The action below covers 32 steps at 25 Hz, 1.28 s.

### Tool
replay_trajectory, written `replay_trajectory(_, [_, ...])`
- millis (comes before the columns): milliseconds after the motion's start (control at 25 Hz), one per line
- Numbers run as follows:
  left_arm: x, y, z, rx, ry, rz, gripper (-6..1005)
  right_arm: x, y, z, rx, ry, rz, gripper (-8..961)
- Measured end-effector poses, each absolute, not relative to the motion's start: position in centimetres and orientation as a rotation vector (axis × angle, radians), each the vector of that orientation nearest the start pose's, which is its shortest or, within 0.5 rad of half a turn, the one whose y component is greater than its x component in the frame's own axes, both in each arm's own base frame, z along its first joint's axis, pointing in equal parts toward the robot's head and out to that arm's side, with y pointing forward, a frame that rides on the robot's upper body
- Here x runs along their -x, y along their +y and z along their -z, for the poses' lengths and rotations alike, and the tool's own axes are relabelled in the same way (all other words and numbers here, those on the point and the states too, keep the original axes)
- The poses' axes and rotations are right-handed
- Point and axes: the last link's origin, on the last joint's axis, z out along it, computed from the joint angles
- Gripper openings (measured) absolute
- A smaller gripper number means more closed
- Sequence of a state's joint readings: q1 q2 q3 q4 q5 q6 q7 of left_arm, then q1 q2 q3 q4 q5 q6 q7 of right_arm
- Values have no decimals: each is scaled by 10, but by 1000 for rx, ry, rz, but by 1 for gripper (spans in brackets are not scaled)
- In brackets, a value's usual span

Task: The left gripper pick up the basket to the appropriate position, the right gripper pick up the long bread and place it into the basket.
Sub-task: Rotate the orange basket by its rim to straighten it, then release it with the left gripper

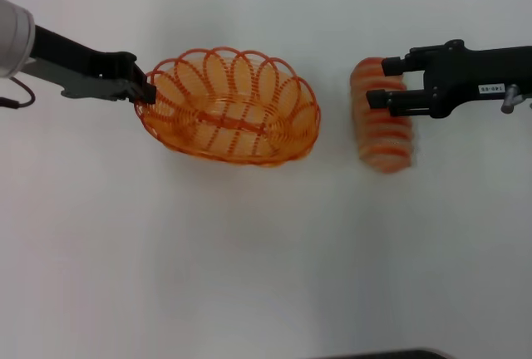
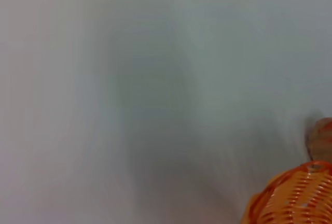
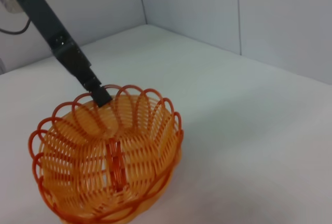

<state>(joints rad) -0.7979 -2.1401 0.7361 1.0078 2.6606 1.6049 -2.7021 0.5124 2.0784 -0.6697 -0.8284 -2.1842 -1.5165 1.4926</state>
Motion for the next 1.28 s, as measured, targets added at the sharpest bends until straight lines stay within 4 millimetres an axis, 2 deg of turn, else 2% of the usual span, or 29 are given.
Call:
replay_trajectory(480, [231, 366, -3, 2224, -1864, 130, 64, -283, 341, -25, 2663, 663, -400, 655])
replay_trajectory(800, [238, 363, 10, 2224, -1838, 85, 64, -283, 342, -26, 2655, 662, -399, 656])
replay_trajectory(1280, [246, 364, 11, 2186, -1820, 96, 69, -283, 342, -24, 2659, 660, -401, 657])
